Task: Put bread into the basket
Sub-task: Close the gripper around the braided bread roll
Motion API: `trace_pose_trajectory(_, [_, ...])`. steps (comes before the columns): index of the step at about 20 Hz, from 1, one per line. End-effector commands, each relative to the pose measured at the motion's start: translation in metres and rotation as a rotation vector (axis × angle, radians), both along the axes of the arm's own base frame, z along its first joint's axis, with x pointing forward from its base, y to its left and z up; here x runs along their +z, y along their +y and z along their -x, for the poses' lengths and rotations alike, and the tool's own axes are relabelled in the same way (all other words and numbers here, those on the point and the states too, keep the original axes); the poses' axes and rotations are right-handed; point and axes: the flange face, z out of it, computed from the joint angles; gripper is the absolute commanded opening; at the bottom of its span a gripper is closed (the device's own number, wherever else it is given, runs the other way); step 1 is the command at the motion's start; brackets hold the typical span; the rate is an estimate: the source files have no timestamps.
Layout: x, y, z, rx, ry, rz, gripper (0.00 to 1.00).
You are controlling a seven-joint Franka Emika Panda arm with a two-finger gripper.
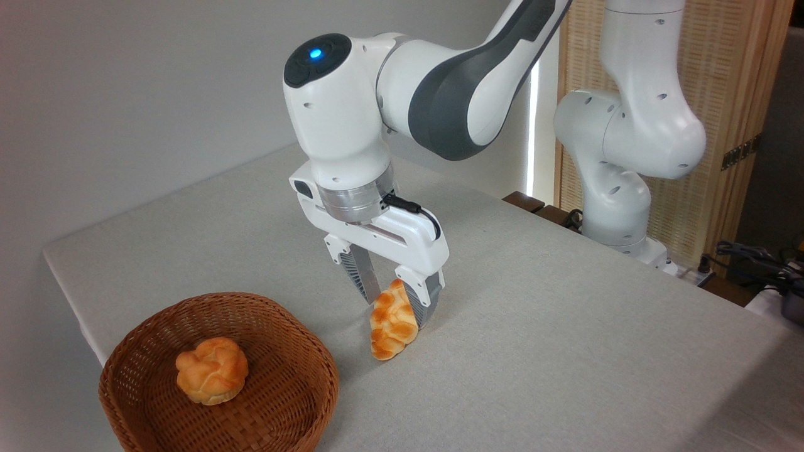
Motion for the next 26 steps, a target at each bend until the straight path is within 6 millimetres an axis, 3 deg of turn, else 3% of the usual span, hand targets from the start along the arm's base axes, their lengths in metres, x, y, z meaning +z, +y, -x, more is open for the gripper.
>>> trace_pose_trajectory(1, [-0.011, -0.011, -0.002, 0.001, -0.001, 0.000, 1.00])
trace_pose_trajectory(3, [-0.016, -0.022, -0.003, -0.014, 0.005, -0.001, 1.00])
trace_pose_trajectory(11, [-0.024, -0.027, -0.006, -0.023, 0.010, -0.011, 1.00])
trace_pose_trajectory(12, [-0.022, -0.027, -0.006, -0.023, 0.007, -0.011, 0.96])
trace_pose_trajectory(15, [-0.023, -0.026, -0.006, -0.023, 0.007, -0.011, 0.53])
trace_pose_trajectory(16, [-0.022, -0.026, -0.006, -0.023, 0.005, -0.011, 0.51])
trace_pose_trajectory(26, [-0.022, -0.026, -0.006, -0.030, 0.008, -0.011, 0.51])
